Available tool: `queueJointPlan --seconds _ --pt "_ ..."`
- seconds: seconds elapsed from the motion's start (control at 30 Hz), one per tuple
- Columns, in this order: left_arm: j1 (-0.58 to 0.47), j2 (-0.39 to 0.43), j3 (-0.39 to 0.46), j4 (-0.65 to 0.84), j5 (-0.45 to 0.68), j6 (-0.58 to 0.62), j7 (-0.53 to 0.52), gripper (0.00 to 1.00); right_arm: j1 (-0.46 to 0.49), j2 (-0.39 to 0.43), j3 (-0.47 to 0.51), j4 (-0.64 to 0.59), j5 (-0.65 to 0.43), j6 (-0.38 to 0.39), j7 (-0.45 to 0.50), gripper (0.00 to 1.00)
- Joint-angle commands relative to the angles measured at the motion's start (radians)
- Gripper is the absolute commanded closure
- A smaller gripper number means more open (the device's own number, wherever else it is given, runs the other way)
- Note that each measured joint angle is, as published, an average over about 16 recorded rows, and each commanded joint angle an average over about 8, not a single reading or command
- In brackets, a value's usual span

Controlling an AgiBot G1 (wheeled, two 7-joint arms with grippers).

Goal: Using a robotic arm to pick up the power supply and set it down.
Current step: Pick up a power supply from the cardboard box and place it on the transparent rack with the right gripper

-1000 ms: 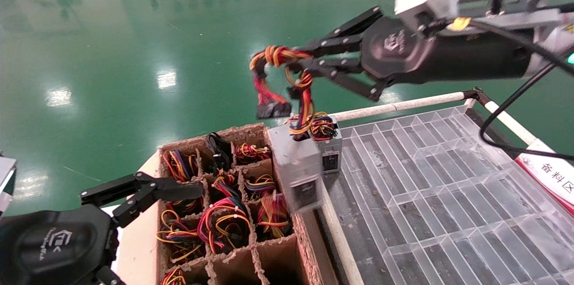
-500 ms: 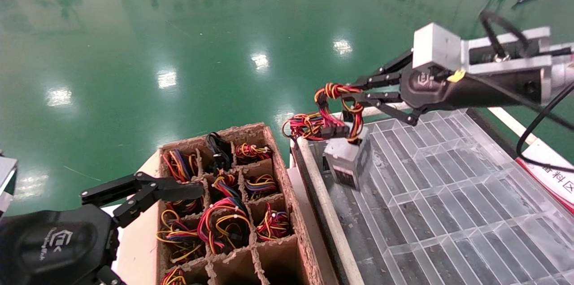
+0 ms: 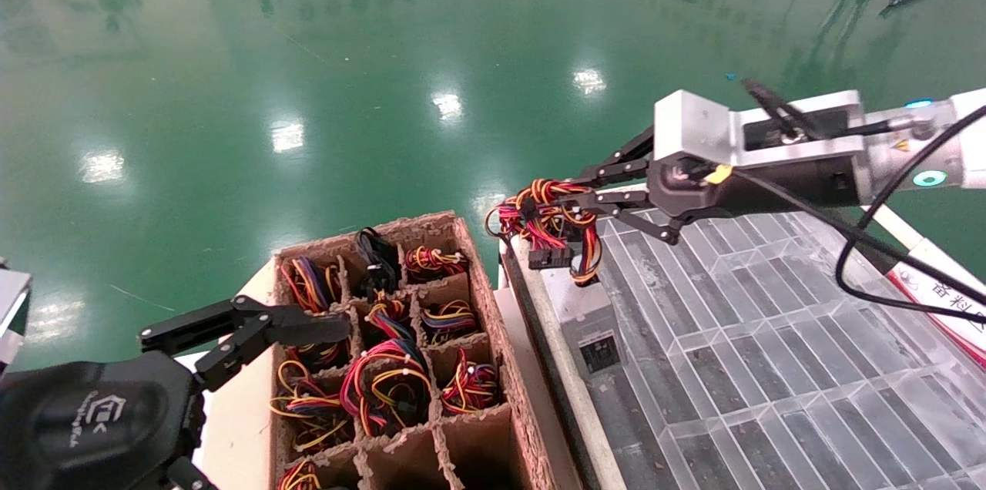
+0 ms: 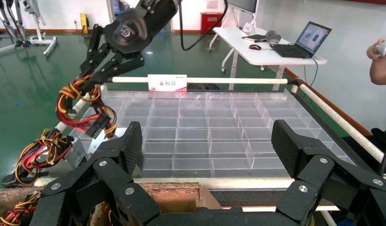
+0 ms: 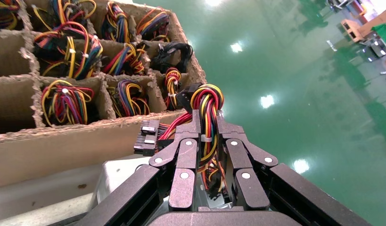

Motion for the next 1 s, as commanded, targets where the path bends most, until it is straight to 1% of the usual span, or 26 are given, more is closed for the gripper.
queueJointPlan --seconds 0.03,0.3,0.47,0.7,1.0 --pt "0.0 0.0 0.0 0.0 0.0 0.0 0.0 0.0 -0.002 -0.015 -0.001 -0.012 -0.002 0.01 -0.01 1.0" --pt "0.0 0.0 0.0 0.0 0.0 0.0 0.0 0.0 -0.019 -0.065 0.003 -0.053 0.001 0.166 -0.031 1.0" --pt "0.0 0.0 0.0 0.0 0.0 0.0 0.0 0.0 -0.033 -0.085 0.003 -0.06 0.001 0.208 -0.04 1.0" --pt "0.0 0.0 0.0 0.0 0.0 0.0 0.0 0.0 -0.045 -0.095 0.007 -0.065 0.007 0.2 -0.035 1.0" --pt "0.0 0.0 0.0 0.0 0.0 0.0 0.0 0.0 -0.058 -0.084 0.024 -0.073 0.032 0.127 -0.004 1.0"
